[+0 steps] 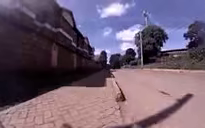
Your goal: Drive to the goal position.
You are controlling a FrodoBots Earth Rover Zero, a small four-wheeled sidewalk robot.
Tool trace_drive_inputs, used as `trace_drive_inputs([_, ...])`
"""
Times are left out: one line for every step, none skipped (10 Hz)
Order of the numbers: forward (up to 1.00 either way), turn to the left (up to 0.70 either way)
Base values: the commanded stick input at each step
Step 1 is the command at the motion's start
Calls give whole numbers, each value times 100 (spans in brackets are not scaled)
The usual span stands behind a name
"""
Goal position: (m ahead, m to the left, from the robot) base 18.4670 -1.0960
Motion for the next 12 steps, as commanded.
trace_drive_inputs([85,0])
trace_drive_inputs([85,0])
trace_drive_inputs([85,0])
trace_drive_inputs([85,0])
trace_drive_inputs([85,-13])
trace_drive_inputs([85,-31])
trace_drive_inputs([85,-32])
trace_drive_inputs([85,-32])
trace_drive_inputs([85,-32])
trace_drive_inputs([85,-11])
trace_drive_inputs([85,0])
trace_drive_inputs([85,0])
